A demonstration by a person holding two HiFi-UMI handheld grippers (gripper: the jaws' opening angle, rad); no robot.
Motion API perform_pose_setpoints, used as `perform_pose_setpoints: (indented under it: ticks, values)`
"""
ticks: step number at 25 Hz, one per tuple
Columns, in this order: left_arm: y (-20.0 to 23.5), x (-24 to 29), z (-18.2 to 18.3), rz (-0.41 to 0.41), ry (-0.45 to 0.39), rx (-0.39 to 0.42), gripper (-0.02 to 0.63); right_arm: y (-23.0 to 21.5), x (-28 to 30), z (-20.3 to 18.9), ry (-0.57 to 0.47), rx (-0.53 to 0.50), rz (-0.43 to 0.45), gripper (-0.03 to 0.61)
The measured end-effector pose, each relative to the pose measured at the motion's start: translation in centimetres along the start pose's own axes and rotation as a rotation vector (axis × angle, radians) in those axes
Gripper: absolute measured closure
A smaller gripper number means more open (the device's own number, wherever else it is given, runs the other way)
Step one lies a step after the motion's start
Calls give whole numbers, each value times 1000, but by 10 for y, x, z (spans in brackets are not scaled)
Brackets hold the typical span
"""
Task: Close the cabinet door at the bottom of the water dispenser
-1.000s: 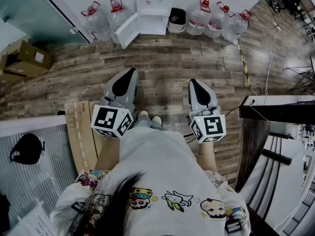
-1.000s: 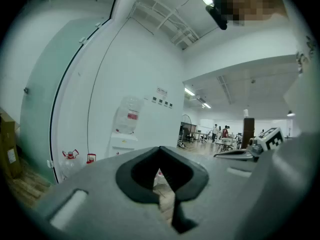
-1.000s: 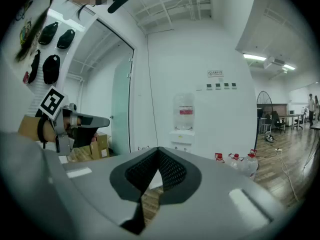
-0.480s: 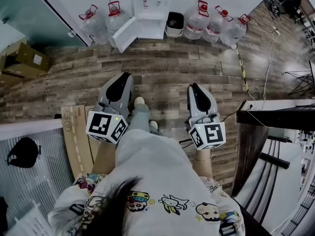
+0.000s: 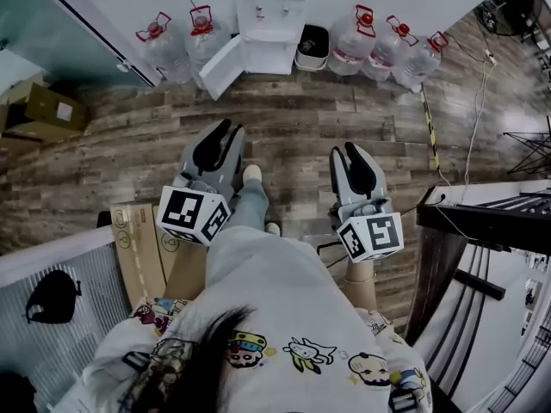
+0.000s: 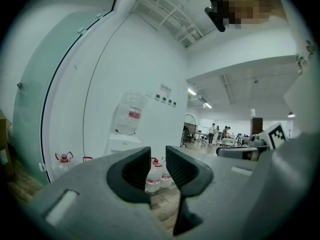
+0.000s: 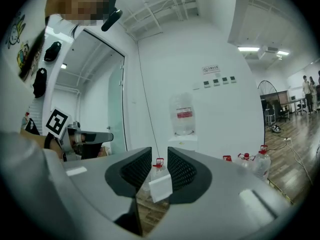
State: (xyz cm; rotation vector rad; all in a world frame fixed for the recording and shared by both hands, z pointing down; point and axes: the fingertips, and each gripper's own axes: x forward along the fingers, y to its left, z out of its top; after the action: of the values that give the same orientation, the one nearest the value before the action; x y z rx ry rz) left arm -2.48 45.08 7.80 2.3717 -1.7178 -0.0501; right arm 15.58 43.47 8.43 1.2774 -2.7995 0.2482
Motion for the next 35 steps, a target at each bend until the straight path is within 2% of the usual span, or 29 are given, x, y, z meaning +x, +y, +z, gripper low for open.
perform_pose_setpoints:
  ticks: [7, 15, 20, 24, 35]
  values:
    - [62, 61, 31, -3, -15, 5, 515, -12, 87, 27, -5, -6, 28, 472]
    - [122, 105, 55, 10, -33, 4, 495, -24, 156, 45, -15, -3, 22, 456]
    - [156, 103, 53, 48, -19, -2, 489, -20, 183, 42, 3, 14, 25, 449]
    - [177, 94, 46, 80, -2, -16, 480, -12, 202, 40, 12, -12, 24, 449]
    - [223, 97, 30, 183, 21, -57, 465, -9, 265, 23, 76, -4, 120, 448]
